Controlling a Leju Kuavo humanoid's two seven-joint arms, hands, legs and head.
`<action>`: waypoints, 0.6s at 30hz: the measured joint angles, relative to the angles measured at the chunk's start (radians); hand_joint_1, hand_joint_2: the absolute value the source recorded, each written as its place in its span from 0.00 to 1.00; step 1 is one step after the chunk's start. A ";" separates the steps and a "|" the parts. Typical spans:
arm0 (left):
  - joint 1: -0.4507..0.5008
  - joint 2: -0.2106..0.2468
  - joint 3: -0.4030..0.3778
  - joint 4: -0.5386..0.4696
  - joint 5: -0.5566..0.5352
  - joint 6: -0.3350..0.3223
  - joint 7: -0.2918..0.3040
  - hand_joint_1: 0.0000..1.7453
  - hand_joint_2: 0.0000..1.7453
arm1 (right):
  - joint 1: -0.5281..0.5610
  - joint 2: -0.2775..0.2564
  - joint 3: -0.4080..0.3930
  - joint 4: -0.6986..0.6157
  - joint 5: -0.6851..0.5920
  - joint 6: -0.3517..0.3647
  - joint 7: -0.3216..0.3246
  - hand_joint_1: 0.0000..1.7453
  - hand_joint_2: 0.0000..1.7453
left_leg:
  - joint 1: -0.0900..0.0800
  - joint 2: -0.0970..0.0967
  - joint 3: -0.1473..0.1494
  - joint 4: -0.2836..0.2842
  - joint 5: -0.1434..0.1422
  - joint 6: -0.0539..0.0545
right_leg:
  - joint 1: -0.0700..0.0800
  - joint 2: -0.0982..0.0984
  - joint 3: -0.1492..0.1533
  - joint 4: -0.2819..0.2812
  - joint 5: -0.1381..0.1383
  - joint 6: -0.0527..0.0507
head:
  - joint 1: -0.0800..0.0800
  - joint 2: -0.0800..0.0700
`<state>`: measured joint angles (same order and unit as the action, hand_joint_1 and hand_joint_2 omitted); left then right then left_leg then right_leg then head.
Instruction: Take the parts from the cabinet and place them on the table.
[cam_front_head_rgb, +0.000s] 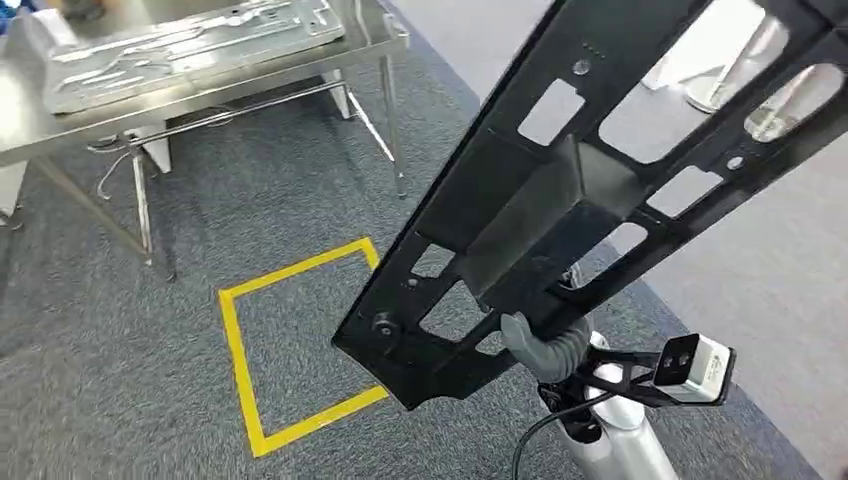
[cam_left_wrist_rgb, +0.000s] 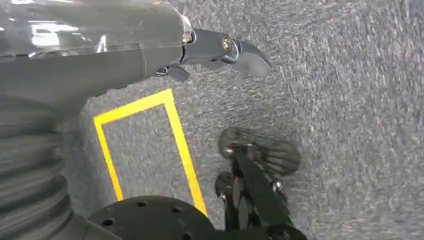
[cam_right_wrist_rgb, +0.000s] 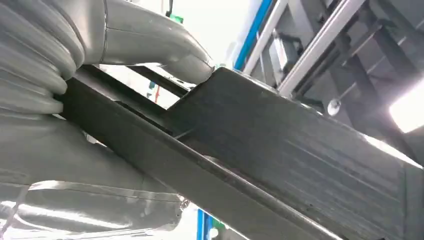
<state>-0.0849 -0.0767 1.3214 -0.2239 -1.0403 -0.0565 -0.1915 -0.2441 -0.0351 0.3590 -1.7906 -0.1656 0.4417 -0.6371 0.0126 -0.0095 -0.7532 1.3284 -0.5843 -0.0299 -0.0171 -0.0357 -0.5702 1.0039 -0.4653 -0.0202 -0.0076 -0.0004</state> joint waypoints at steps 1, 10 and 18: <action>0.002 0.000 0.000 0.000 0.000 0.000 0.000 0.00 1.00 | 0.000 0.000 0.000 0.002 0.000 -0.002 0.000 1.00 1.00 | 0.002 0.003 0.004 -0.012 0.020 -0.001 | 0.000 -0.012 0.002 0.000 -0.002 0.001 | 0.000 0.000; 0.004 0.003 0.000 0.000 0.006 -0.001 -0.005 0.00 1.00 | -0.013 0.000 0.006 0.002 -0.005 0.000 -0.001 1.00 1.00 | -0.005 0.034 0.164 -0.331 0.151 0.050 | 0.007 -0.088 0.032 0.002 -0.032 0.047 | 0.000 0.000; -0.001 -0.004 0.008 0.000 0.024 0.003 -0.010 0.00 1.00 | -0.032 0.000 0.011 0.016 -0.033 0.006 0.034 1.00 1.00 | -0.011 -0.064 0.167 -0.326 0.150 0.061 | 0.004 0.038 -0.082 0.191 -0.062 0.042 | 0.001 0.000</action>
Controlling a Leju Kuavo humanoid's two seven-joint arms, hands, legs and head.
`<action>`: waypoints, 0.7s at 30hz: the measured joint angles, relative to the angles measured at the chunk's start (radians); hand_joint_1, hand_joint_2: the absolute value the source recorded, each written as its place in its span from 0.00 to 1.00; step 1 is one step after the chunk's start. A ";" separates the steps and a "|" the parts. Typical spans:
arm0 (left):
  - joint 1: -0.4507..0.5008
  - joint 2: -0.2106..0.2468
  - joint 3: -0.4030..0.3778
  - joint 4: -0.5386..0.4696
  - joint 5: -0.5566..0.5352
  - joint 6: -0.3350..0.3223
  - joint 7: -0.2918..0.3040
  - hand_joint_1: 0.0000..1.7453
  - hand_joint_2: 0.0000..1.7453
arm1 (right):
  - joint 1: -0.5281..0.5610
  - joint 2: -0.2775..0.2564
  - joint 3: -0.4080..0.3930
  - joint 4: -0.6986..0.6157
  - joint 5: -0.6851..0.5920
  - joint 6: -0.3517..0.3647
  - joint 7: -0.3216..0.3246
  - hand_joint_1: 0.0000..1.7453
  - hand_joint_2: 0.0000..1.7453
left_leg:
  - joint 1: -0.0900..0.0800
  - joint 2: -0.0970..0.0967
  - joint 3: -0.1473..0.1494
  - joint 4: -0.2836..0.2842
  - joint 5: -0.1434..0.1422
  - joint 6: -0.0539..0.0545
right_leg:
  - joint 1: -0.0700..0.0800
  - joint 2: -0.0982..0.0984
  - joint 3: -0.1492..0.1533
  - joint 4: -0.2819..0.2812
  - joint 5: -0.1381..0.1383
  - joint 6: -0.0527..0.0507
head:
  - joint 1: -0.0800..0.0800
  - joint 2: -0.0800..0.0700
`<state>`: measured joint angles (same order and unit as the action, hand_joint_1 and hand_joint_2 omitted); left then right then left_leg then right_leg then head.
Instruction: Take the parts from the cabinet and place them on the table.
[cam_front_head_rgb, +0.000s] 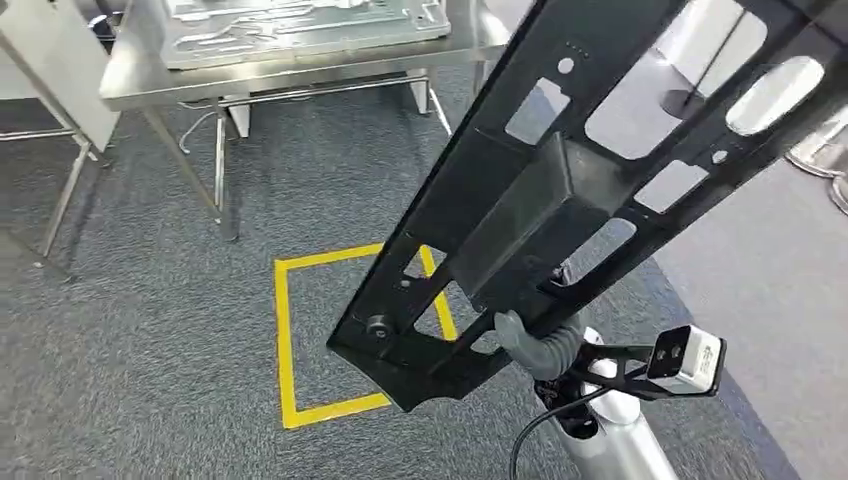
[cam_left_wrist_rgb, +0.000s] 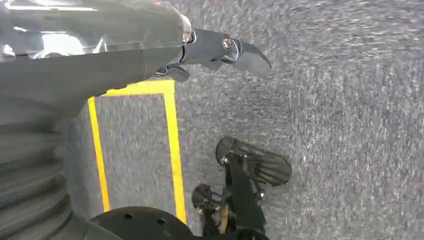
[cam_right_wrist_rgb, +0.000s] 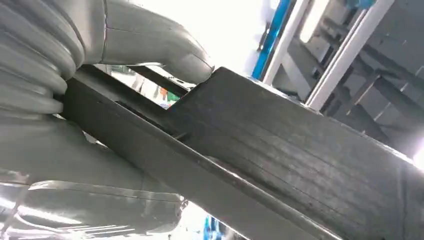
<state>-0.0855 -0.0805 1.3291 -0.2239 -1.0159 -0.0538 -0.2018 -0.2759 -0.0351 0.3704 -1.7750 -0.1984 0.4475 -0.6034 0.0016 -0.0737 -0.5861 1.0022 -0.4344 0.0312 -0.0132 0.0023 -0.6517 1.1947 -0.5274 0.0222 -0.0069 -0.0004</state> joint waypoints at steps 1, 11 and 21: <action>-0.001 -0.002 0.002 0.000 0.005 0.000 0.000 0.00 1.00 | -0.010 0.000 0.001 0.000 -0.009 -0.001 0.014 1.00 1.00 | 0.000 -0.014 0.001 0.003 -0.002 -0.003 | 0.000 0.019 0.043 -0.101 0.053 -0.006 | 0.000 0.000; 0.000 -0.008 0.016 0.000 0.009 -0.003 -0.004 0.00 1.00 | -0.036 0.003 0.006 -0.002 -0.022 -0.018 0.021 1.00 1.00 | 0.008 0.060 -0.126 0.236 -0.119 -0.055 | -0.001 -0.018 0.092 -0.197 0.060 -0.045 | 0.000 0.000; 0.007 -0.007 0.016 0.000 -0.006 -0.020 -0.027 0.00 1.00 | -0.024 0.003 0.010 -0.018 -0.025 -0.037 -0.019 1.00 1.00 | 0.011 0.085 -0.010 -0.005 -0.012 -0.026 | 0.004 -0.054 0.113 -0.186 0.053 0.000 | 0.000 0.000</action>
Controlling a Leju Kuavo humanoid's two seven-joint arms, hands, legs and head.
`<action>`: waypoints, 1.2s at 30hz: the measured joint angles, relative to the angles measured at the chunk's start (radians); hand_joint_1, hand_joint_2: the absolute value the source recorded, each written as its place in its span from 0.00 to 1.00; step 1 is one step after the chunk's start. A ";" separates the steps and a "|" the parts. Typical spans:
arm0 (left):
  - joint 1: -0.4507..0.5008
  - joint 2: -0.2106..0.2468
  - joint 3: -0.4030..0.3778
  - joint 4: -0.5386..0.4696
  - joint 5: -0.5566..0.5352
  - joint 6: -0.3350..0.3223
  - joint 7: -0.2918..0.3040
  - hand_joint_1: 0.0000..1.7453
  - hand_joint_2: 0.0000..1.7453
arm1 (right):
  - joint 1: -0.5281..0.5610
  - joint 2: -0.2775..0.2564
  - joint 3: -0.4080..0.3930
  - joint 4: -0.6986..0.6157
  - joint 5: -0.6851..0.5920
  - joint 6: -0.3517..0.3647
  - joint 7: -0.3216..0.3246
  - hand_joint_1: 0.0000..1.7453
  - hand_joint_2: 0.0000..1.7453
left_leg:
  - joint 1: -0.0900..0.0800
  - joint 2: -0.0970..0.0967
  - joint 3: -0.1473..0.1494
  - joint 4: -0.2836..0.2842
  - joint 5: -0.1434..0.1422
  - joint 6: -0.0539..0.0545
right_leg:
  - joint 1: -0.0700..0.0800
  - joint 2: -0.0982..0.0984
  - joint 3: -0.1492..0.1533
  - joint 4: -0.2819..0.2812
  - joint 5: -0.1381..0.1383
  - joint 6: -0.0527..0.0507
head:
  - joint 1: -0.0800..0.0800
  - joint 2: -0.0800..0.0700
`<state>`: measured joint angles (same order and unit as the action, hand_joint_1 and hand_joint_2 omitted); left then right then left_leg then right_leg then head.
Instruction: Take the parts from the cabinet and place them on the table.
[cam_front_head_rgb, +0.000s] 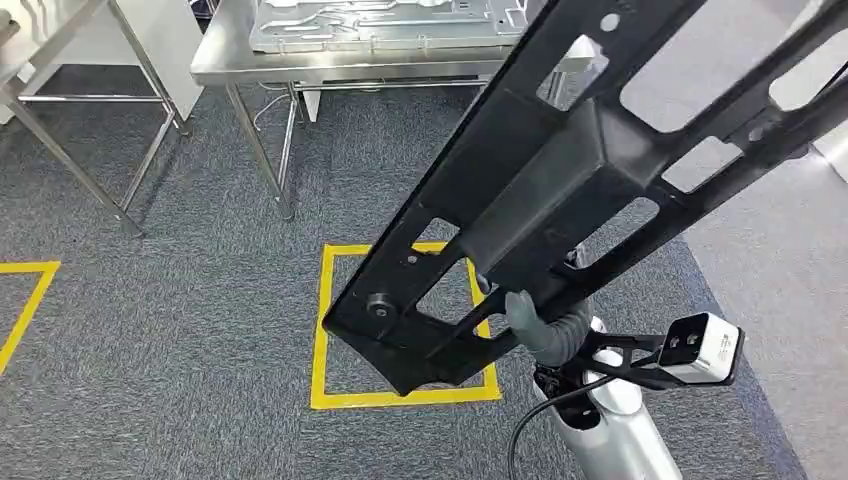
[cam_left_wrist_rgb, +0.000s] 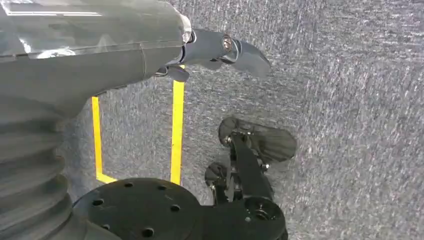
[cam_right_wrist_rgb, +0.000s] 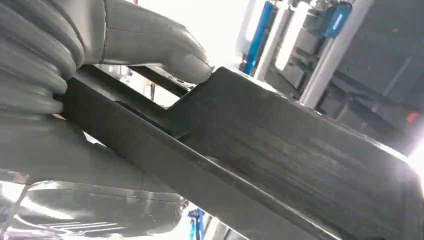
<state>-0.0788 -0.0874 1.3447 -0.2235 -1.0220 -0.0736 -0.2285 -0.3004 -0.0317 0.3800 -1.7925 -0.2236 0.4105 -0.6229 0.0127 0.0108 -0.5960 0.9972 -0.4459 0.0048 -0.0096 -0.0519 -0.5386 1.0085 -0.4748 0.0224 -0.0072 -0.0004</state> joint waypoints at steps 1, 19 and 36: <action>0.001 0.000 0.000 0.000 -0.001 -0.001 -0.001 0.00 1.00 | 0.001 0.000 0.000 -0.001 0.000 0.000 -0.002 1.00 1.00 | 0.000 -0.004 0.015 -0.001 0.001 0.008 | -0.003 0.000 0.002 0.002 -0.001 0.005 | 0.000 0.000; -0.008 0.000 -0.003 0.000 -0.016 -0.002 -0.022 0.00 1.00 | 0.020 0.003 -0.003 -0.009 0.018 -0.010 -0.050 1.00 1.00 | -0.002 -0.024 0.010 0.131 -0.090 -0.026 | -0.002 0.046 -0.027 -0.005 0.014 -0.047 | 0.000 0.000; -0.006 0.003 -0.003 0.000 -0.018 0.000 -0.031 0.00 1.00 | 0.035 0.002 -0.014 0.013 -0.011 0.023 -0.074 1.00 1.00 | -0.005 -0.013 -0.004 -0.004 0.022 0.025 | -0.004 0.063 -0.114 0.232 -0.139 0.003 | 0.000 0.000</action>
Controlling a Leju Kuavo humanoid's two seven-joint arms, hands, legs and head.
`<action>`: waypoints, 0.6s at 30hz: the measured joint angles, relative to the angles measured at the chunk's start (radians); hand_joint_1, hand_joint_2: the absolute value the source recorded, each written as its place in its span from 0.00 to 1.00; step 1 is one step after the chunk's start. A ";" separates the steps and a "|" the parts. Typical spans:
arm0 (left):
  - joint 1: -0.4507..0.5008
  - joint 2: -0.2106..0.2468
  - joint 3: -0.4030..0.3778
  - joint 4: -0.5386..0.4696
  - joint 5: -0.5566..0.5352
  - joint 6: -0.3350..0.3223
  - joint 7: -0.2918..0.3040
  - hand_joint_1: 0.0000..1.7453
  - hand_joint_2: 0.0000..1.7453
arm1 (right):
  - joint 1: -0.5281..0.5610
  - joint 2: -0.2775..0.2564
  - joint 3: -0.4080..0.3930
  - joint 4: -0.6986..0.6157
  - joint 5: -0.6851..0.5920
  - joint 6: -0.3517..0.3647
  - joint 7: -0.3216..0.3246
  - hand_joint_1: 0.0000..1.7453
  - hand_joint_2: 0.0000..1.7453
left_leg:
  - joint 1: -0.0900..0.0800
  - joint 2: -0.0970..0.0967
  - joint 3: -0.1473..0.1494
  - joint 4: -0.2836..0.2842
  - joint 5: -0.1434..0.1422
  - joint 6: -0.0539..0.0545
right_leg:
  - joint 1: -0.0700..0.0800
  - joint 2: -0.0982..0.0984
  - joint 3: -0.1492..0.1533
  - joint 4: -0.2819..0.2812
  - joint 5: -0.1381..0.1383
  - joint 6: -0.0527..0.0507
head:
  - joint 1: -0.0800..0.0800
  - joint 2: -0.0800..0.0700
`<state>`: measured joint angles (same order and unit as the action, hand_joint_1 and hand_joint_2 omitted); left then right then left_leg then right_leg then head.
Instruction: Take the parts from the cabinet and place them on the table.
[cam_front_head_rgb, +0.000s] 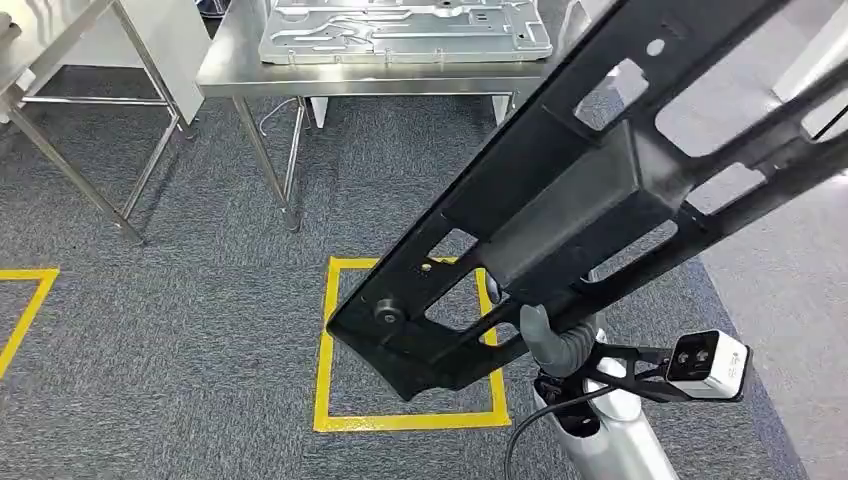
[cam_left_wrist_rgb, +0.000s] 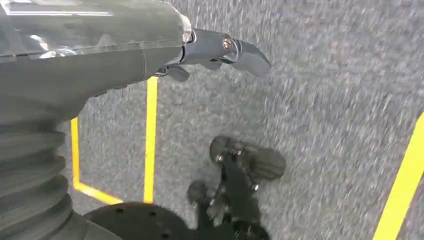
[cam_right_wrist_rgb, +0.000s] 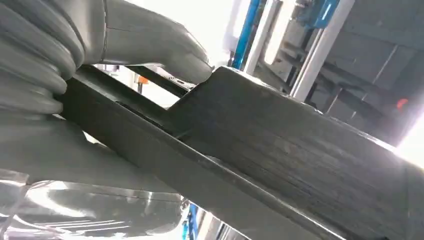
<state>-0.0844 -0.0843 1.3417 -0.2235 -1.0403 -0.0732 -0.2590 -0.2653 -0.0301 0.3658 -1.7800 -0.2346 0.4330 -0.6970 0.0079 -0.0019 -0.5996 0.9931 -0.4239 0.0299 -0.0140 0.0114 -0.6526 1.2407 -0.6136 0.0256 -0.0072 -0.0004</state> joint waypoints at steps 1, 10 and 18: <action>0.000 0.000 0.000 0.000 0.000 0.000 0.000 0.00 1.00 | 0.002 0.000 -0.001 0.003 -0.002 0.000 0.000 1.00 1.00 | 0.000 0.002 0.000 0.001 -0.003 0.001 | 0.000 0.000 -0.038 0.053 -0.008 0.002 | 0.000 0.000; -0.001 0.003 -0.001 0.000 -0.006 -0.001 -0.006 0.00 1.00 | 0.003 -0.002 -0.013 0.006 0.004 -0.018 0.000 1.00 1.00 | -0.004 0.014 0.030 0.008 -0.043 -0.037 | 0.009 -0.014 0.057 -0.222 0.151 -0.027 | 0.000 0.000; 0.005 0.007 -0.003 0.000 -0.006 -0.001 -0.011 0.00 1.00 | 0.008 -0.002 -0.014 0.003 0.005 -0.020 0.000 1.00 1.00 | 0.002 0.011 -0.143 0.308 -0.124 -0.059 | 0.005 -0.004 0.113 -0.233 0.117 -0.052 | 0.000 0.000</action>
<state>-0.0794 -0.0774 1.3390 -0.2235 -1.0464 -0.0744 -0.2697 -0.2575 -0.0320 0.3517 -1.7765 -0.2296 0.4128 -0.6970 0.0102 0.0088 -0.7425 1.3015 -0.5478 -0.0289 -0.0088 0.0077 -0.5398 1.0073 -0.4970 -0.0264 -0.0072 -0.0004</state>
